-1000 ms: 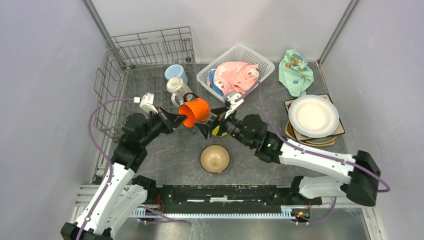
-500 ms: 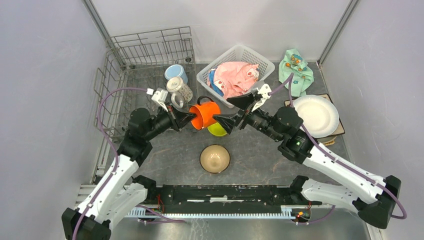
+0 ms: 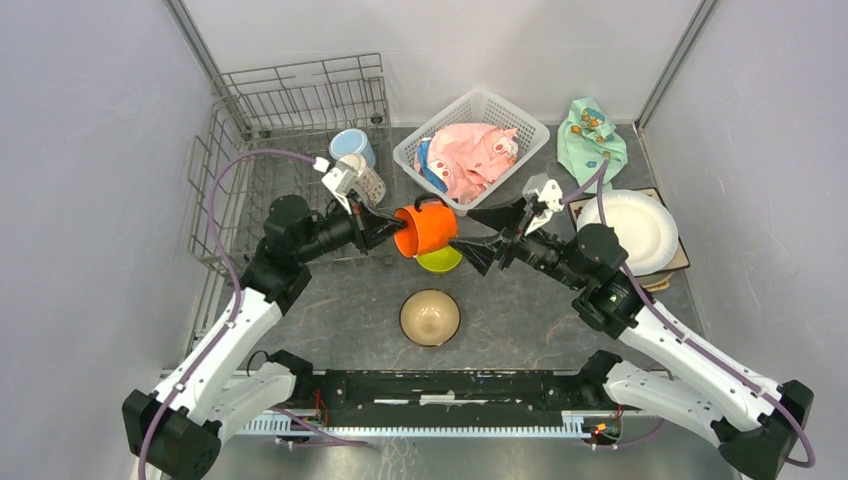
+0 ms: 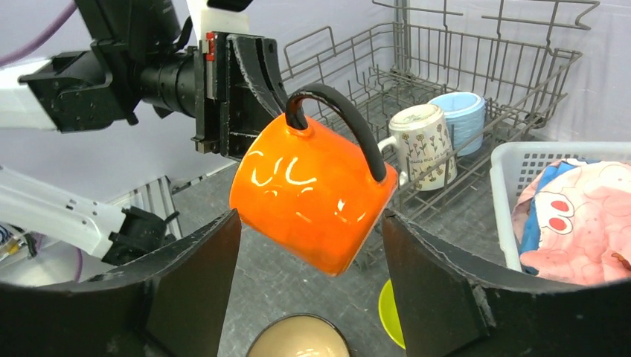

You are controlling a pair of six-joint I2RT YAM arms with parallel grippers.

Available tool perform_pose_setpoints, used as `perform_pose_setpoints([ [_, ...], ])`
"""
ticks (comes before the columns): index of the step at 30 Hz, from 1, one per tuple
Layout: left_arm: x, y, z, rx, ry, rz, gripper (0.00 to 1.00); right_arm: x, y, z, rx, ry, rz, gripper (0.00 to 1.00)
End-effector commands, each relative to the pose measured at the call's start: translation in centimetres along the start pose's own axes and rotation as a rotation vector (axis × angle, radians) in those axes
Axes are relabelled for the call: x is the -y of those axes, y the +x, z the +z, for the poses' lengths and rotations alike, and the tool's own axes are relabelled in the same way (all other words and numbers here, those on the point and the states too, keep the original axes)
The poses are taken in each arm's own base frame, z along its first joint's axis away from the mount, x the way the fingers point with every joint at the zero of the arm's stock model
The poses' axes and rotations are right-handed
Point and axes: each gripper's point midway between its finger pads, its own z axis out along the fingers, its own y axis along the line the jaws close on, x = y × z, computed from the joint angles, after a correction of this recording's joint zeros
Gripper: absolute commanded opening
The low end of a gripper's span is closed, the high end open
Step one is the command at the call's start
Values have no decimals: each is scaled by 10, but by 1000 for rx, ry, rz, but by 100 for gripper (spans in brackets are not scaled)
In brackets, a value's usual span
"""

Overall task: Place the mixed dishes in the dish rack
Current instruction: Position the cup upside down at the center of the board.

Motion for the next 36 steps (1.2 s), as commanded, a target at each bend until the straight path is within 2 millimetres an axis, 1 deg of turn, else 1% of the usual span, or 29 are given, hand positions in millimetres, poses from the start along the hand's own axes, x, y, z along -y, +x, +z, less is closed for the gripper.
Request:
perform_pose_setpoints([
  [1, 42, -25, 10, 31, 209, 153, 2, -2, -12, -10, 54, -23, -113, 71],
  [3, 51, -15, 13, -14, 263, 176, 2, 7, -15, -15, 54, 2, -213, 67],
  [5, 57, -5, 15, -51, 310, 211, 2, 5, -20, -16, 48, -35, -294, 64],
  [7, 60, 0, 15, -64, 335, 216, 2, -1, -25, -16, 56, -74, -309, 64],
  [10, 64, 0, 14, -62, 353, 215, 2, -6, -25, -15, 78, -115, -292, 65],
  [16, 73, 1, 9, -63, 401, 228, 2, -37, -6, -10, 29, -348, -260, 66],
  [18, 75, 3, 8, -67, 417, 237, 2, -45, -5, -12, 34, -401, -260, 66],
  [21, 78, 4, 6, -56, 438, 250, 2, -54, -10, -17, 91, -447, -258, 62],
  [24, 85, 2, 5, -36, 467, 206, 2, -59, -14, -20, 149, -470, -243, 52],
  [27, 96, -2, 1, -8, 510, 197, 2, -59, -13, -11, 144, -482, -196, 50],
  [31, 99, -6, -2, 14, 505, 209, 2, -61, -8, -3, 135, -521, -144, 45],
  [34, 96, -2, 0, 7, 493, 195, 2, -59, -8, -1, 137, -511, -143, 31],
  [36, 93, 2, 2, 1, 485, 187, 2, -58, -9, -1, 146, -506, -145, 26],
])
